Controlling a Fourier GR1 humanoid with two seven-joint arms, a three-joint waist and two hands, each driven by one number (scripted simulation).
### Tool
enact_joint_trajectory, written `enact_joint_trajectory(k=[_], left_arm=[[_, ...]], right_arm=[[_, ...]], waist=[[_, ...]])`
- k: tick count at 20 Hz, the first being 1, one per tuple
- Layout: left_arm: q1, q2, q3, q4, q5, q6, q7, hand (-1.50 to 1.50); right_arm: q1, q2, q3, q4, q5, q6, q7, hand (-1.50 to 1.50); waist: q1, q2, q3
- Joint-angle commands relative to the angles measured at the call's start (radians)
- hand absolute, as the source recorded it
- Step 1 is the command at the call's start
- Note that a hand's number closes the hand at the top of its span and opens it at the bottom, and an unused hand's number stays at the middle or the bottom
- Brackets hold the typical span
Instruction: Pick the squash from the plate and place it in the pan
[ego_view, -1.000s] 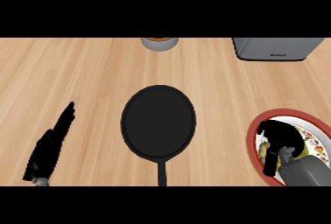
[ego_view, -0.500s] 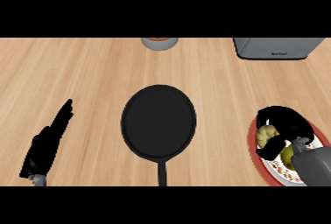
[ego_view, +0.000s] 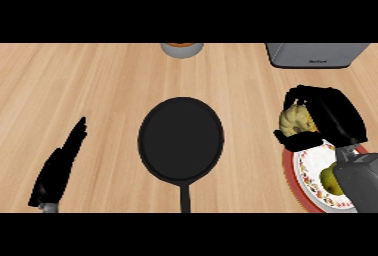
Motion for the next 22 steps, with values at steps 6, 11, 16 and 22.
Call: enact_joint_trajectory(k=[6,11,16,22], left_arm=[[0.012,0.005,0.013,-0.040,-0.007,-0.032,0.012,0.00],[0.009,-0.016,0.020,-0.001,-0.012,-0.040,-0.024,0.00],[-0.006,-0.036,-0.002,-0.019,-0.045,-0.022,0.018,0.00],[-0.082,-0.025,0.034,0.039,-0.012,-0.066,0.003,0.00]], right_arm=[[-0.132,0.211,0.065,-0.070,-0.002,0.010,0.053,1.50],[-0.313,0.343,0.056,0.155,-0.015,0.038,0.062,1.50],[-0.409,0.485,0.105,0.395,-0.032,-0.076,0.096,1.50],[-0.569,0.489,0.241,0.709,-0.174,-0.222,0.103,1.50]], waist=[[0.007,0.001,0.000],[0.013,0.004,0.000],[0.023,0.007,0.000],[0.048,0.014,-0.001]])
